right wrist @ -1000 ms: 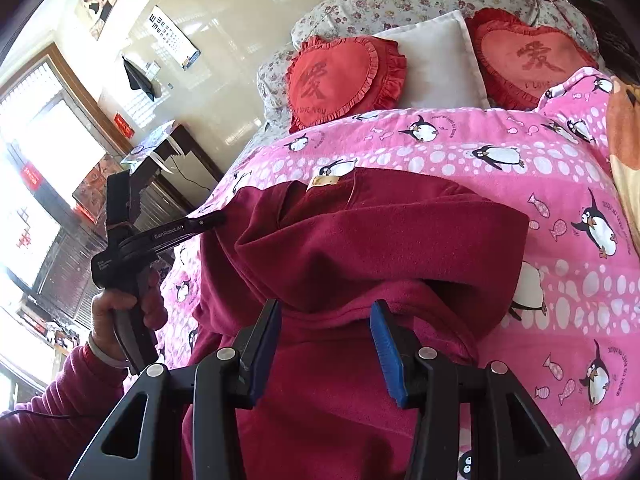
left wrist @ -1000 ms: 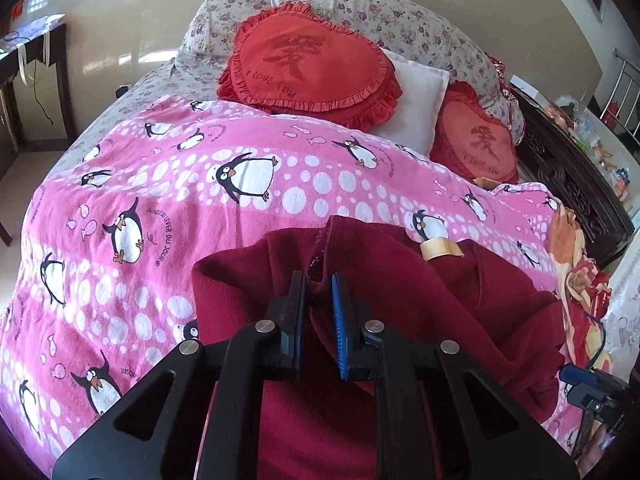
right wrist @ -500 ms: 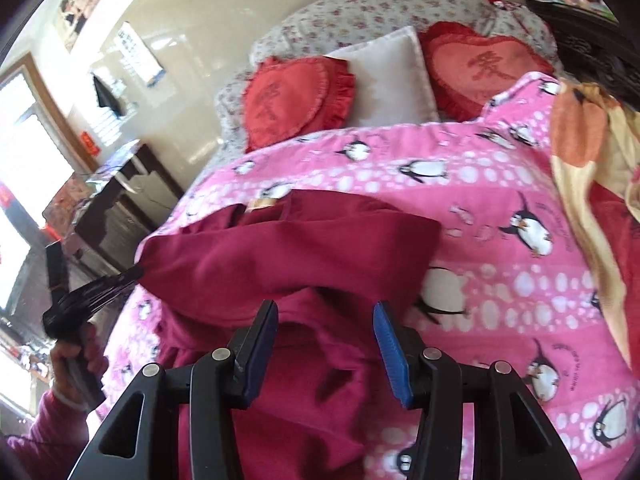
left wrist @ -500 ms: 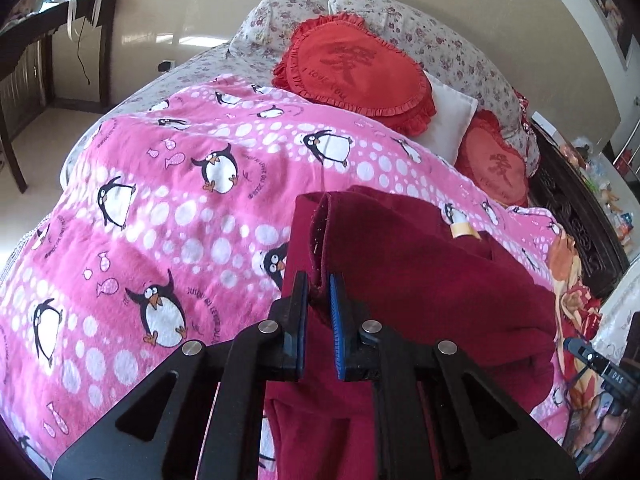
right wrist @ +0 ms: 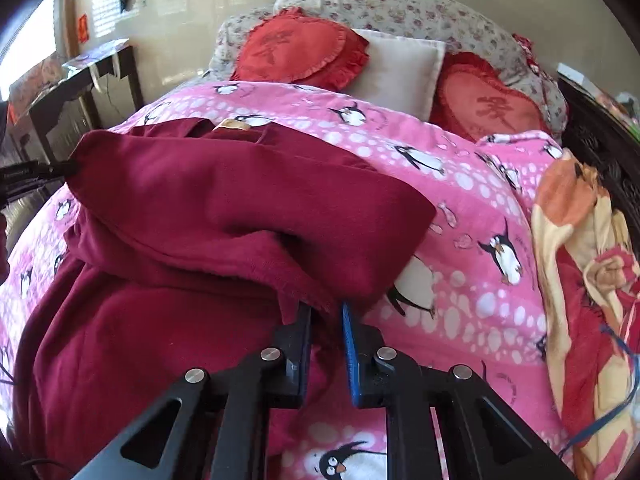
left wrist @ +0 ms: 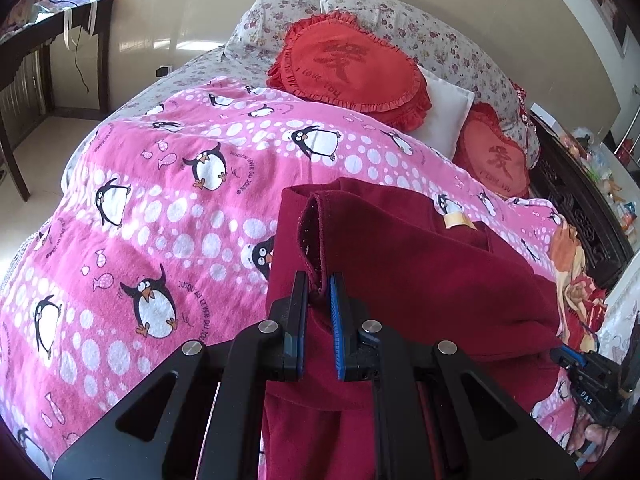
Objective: Fold small clothes
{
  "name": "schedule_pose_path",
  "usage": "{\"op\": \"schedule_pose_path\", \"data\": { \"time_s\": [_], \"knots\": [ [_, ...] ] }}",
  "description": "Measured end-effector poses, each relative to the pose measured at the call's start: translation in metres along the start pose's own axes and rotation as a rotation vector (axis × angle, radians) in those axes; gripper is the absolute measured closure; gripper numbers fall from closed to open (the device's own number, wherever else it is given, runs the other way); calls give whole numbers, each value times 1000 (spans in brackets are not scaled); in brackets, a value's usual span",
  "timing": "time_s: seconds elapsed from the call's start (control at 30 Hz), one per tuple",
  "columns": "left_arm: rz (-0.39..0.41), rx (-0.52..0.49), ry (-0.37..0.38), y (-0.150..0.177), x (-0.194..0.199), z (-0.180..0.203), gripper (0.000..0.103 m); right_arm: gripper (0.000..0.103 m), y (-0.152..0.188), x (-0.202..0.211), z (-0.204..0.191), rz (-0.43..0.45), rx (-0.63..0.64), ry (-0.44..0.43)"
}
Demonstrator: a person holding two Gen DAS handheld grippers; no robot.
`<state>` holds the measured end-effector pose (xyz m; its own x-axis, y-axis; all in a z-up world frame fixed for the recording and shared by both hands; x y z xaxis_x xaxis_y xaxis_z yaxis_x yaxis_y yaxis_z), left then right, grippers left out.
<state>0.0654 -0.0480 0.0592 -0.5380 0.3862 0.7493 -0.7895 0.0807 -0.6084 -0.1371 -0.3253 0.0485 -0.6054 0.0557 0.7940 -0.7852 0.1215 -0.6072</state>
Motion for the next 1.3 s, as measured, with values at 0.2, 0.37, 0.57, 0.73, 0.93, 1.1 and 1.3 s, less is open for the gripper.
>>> {"op": "schedule_pose_path", "data": {
  "time_s": [0.2, 0.37, 0.57, 0.73, 0.93, 1.1, 1.3],
  "knots": [
    [-103, -28, -11, 38, -23, 6, 94, 96, 38, 1, 18, -84, -32, 68],
    [-103, -56, -15, 49, -23, 7, 94, 100, 55, 6, 45, -146, -174, 20],
    [-99, -25, -17, 41, -23, 8, 94, 18, -1, 26, 69, 121, -318, -60],
    [-89, -43, -27, 35, -21, 12, 94, 61, -29, -38, 71, 9, -377, -204],
    [-103, -48, -29, 37, -30, 7, 94, 90, -48, -34, 81, 72, -281, 17],
    [-94, -46, -22, 39, -24, 5, 93, 90, -37, -18, 86, 70, -346, -22],
    [-85, -42, -11, 35, -14, 3, 92, 89, -16, 9, 48, 48, -299, -171]
  ]
}}
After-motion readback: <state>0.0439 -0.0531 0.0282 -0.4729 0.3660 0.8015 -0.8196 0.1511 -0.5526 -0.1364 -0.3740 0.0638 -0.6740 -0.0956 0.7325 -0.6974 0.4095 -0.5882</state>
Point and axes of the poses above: each gripper's, at about its wrist camera, not at the fingertips, and x roughly against the way its jaws point, z to its right, y to its underside, the point moved 4 cm from there along -x, roughly the way its jaws point, and after that the axes turned 4 degrees about -y, right-handed, at the moved point
